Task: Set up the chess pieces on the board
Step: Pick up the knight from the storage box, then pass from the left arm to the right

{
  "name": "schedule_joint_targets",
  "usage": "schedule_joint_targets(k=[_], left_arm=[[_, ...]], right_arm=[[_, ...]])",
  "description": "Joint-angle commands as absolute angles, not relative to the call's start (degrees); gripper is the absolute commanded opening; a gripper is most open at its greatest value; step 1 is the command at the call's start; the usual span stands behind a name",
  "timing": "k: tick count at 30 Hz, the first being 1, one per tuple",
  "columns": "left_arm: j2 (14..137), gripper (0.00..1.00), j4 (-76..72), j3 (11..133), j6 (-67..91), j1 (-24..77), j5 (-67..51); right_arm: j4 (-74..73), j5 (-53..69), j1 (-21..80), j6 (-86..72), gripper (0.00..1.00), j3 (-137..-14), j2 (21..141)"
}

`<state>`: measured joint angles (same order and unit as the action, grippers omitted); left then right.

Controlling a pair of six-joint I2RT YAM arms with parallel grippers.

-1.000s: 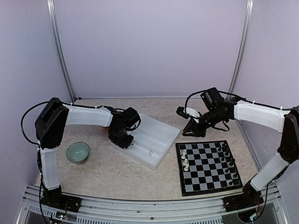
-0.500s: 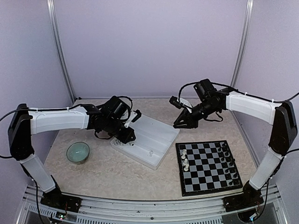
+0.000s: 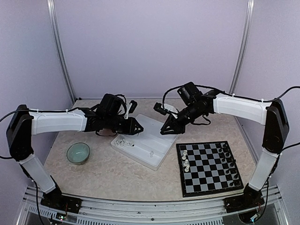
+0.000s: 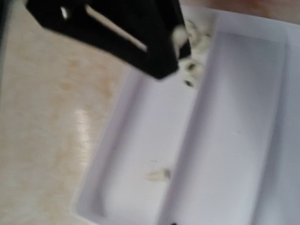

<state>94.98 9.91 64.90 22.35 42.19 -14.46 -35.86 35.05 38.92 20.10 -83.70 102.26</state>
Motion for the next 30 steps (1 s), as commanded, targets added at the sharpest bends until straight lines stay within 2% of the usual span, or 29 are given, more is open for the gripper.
schedule_joint_targets(k=[1,6,15,18,30], left_arm=[[92.96,0.16,-5.75,59.34,47.29,39.62,-20.13],[92.06,0.16,-19.77,53.64,66.96,38.55,-24.50],[92.31,0.15,-46.39,43.53,89.14,37.79,-25.37],[92.53,0.15,-50.59,41.57,92.38,37.79,-24.59],[93.04,0.15,-54.13,40.47,94.75,38.23,-23.99]], right_arm=[[-30.97,21.11,41.97,22.37,0.20,-81.98,98.91],[-27.13,6.68,48.46,26.48,0.23,-82.92,98.30],[-23.33,-6.07,56.11,27.12,0.32,-86.08,101.28],[-23.17,-6.63,56.25,24.94,0.36,-87.44,102.17],[-24.74,-4.61,57.99,22.28,0.43,-90.34,104.95]])
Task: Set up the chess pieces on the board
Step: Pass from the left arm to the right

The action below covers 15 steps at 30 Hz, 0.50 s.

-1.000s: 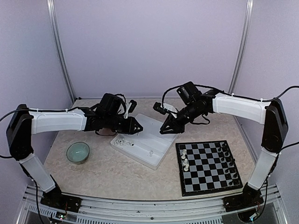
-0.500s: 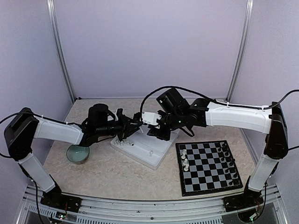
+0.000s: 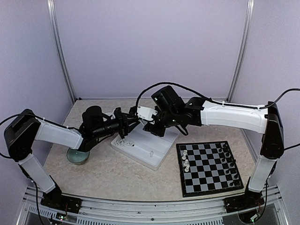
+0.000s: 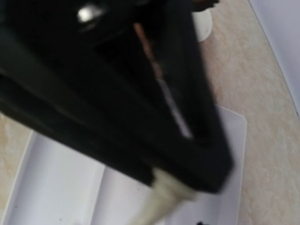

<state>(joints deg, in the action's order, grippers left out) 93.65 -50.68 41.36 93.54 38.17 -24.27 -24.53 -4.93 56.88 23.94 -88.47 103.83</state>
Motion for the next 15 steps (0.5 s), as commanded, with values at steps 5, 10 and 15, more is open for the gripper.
schedule_joint_targets(k=[5,10,15], left_arm=[[92.81,0.15,-54.40,40.25,95.10,38.23,-24.14],[93.07,0.15,-54.60,40.08,95.28,38.41,-24.19],[93.90,0.15,-55.53,40.39,95.65,38.73,-24.64]], right_arm=[[-23.85,-6.02,58.18,20.98,0.41,-90.37,105.07],[-22.47,-8.21,58.18,19.54,0.36,-91.09,104.93],[-22.18,-9.55,58.19,18.80,0.33,-92.23,105.56]])
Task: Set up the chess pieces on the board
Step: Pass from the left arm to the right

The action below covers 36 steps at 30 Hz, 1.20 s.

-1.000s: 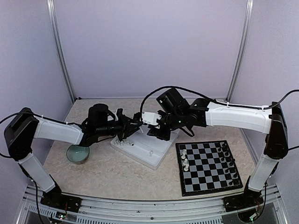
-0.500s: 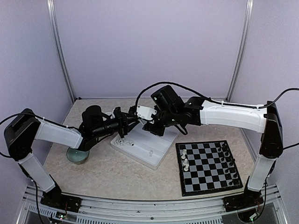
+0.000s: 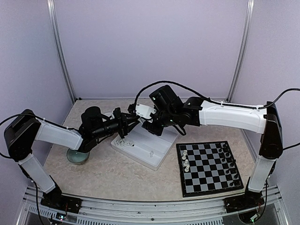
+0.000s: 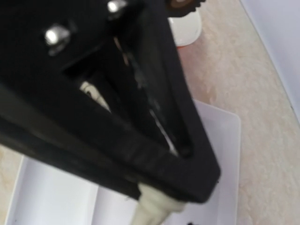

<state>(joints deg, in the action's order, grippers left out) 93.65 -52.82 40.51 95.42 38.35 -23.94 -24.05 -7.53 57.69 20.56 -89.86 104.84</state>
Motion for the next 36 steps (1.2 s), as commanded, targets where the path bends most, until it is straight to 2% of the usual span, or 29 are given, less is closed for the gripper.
schedule_joint_targets(k=[1,17,21,24,25,30,36], left_arm=[[94.01,0.15,-55.54,40.49,95.69,38.82,-24.65],[95.10,0.16,-55.89,40.52,96.22,39.46,-24.06],[95.20,0.16,-55.81,40.26,96.17,39.46,-24.15],[95.20,0.24,-54.83,40.32,95.73,39.31,-24.28],[95.19,0.26,-54.27,40.38,95.22,39.22,-24.38],[93.39,0.37,-46.61,41.56,89.47,37.21,-26.27],[85.46,0.40,-25.36,46.20,71.66,31.85,-24.79]], right_arm=[[-22.10,-9.58,58.18,18.55,0.32,-92.29,105.71],[-21.42,-11.77,60.29,19.49,0.27,-93.08,106.39],[-21.28,-12.83,60.38,19.55,0.11,-93.63,106.50],[-21.61,-13.27,60.38,19.91,0.00,-93.91,106.50],[-21.66,-13.25,60.38,20.13,0.00,-93.69,106.28],[-23.32,-11.23,59.06,22.61,0.00,-89.57,102.63],[-30.49,-2.32,53.38,28.01,0.00,-83.56,95.40]])
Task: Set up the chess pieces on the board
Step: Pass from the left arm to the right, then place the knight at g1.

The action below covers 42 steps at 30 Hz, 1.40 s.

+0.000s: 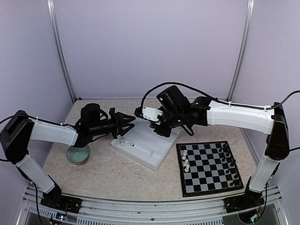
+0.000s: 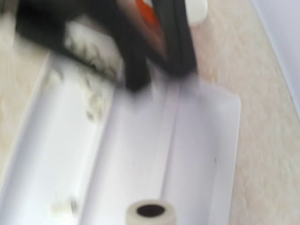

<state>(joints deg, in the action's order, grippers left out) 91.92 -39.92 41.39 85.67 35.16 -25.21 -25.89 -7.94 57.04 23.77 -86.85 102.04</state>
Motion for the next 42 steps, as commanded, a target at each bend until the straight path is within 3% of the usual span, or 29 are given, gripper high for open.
schedule_joint_targets(k=[1,9,16,23,42], left_arm=[[84.85,0.38,-22.08,47.29,68.70,30.64,-24.53],[84.16,0.35,-13.02,49.97,60.87,27.20,-27.71],[83.20,0.35,-4.24,52.92,51.84,27.41,-24.44],[79.93,0.35,-0.18,53.04,47.28,27.51,-17.69],[74.97,0.36,2.79,48.99,45.40,27.36,-15.17]], right_arm=[[-31.42,-0.95,52.78,29.21,0.00,-82.16,94.00],[-47.13,11.64,51.33,43.43,0.00,-74.43,88.56],[-64.13,7.19,51.41,51.73,0.00,-74.56,92.45],[-77.96,1.94,55.08,49.15,0.00,-76.40,96.81],[-78.09,-2.73,65.49,43.00,0.00,-77.34,106.94]])
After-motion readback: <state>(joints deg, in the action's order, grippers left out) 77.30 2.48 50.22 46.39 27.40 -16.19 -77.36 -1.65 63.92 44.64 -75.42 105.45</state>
